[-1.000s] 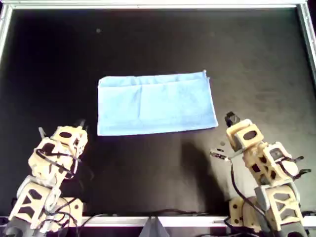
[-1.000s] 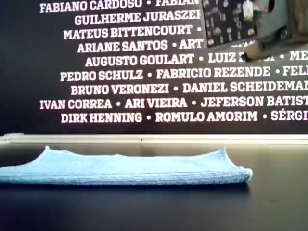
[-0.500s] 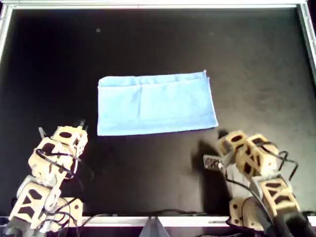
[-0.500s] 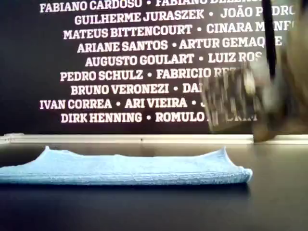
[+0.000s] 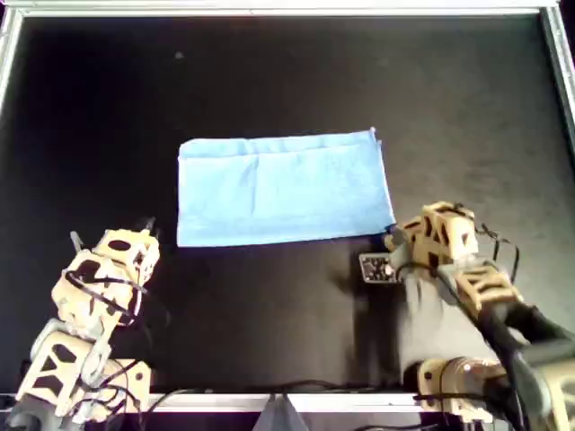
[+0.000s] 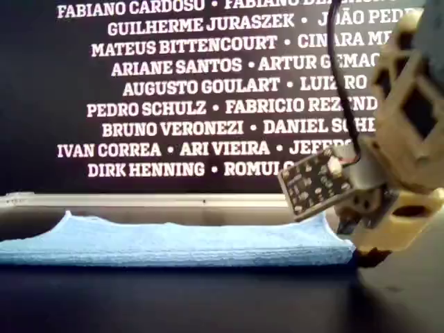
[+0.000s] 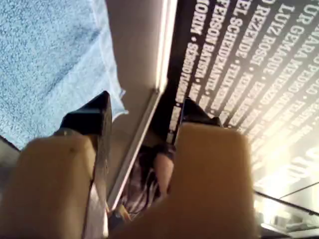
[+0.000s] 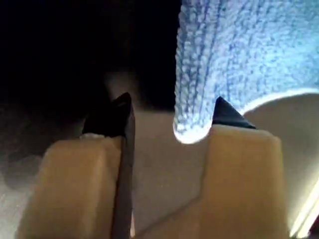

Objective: Fold a cloth

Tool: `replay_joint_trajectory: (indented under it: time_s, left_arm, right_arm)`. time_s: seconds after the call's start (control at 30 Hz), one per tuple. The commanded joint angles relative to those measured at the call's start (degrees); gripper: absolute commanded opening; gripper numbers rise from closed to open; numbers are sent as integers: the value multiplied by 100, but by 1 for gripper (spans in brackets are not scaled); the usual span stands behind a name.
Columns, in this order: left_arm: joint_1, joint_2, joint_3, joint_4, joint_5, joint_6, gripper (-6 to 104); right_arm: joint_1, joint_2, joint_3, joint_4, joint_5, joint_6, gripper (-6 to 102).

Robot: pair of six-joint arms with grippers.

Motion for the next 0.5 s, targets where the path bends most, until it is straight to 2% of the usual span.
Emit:
replay_joint_trajectory:
  time_s: [0.0, 0.23, 0.47]
  left_arm:
    - [-53, 18, -79, -9, -18, 9, 50]
    - [-79, 53, -79, 0, -18, 9, 50]
    - [-97, 44, -79, 0, -18, 9, 50]
  right_arm:
    - [62, -44, -554, -229, 18, 26, 65]
    - [35, -809, -1354, -167, -26, 26, 65]
    - [26, -809, -1327, -167, -62, 26, 64]
